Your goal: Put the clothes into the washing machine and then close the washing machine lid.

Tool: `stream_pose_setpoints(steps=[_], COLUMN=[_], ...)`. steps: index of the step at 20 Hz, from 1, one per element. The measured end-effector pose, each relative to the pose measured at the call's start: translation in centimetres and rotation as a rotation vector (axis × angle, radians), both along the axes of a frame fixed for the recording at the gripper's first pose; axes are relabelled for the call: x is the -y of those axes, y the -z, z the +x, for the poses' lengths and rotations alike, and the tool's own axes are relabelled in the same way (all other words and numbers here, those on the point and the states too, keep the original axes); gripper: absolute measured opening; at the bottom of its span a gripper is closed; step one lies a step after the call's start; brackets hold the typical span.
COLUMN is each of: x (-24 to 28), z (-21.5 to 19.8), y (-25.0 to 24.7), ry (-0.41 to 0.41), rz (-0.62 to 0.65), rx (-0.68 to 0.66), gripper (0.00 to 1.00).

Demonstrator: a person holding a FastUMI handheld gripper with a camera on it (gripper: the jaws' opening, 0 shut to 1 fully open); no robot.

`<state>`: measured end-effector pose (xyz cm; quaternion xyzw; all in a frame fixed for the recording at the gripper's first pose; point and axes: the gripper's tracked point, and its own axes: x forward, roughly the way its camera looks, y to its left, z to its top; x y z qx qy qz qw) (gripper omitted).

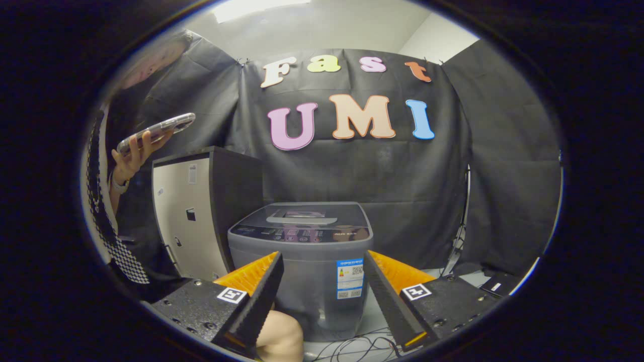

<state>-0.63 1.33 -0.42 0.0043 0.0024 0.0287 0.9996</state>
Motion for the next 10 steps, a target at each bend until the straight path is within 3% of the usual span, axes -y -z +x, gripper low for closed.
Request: stream_pose_setpoints(steps=[10], x=[0.02], z=[0.01], y=[0.03], ry=[0.0], rz=[0.0], rx=[-0.002], gripper=[0.97])
